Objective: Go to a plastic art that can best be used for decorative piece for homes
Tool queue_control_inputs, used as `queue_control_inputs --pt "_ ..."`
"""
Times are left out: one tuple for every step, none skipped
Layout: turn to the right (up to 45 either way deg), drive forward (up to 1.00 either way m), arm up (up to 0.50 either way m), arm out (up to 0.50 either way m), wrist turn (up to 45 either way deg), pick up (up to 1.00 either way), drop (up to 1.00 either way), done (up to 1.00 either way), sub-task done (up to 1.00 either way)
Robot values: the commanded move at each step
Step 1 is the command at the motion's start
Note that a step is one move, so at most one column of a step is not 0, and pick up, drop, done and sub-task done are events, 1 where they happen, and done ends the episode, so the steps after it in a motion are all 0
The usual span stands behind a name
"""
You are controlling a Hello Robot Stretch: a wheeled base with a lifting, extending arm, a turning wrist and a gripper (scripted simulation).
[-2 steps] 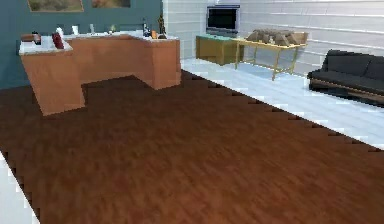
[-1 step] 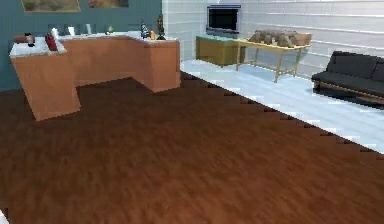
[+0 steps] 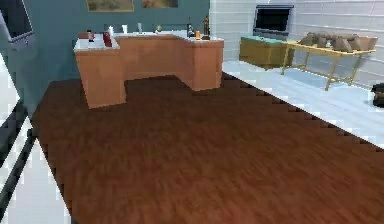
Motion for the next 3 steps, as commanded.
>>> queue_control_inputs --pt "0.0 1.00 0.00 0.00 0.0 0.00 0.00 0.00 0.00" --pt "-3.0 0.00 0.00 0.00 0.0 0.00 0.00 0.00 0.00" --pt "0.0 1.00 0.00 0.00 0.0 0.00 0.00 0.00 0.00"
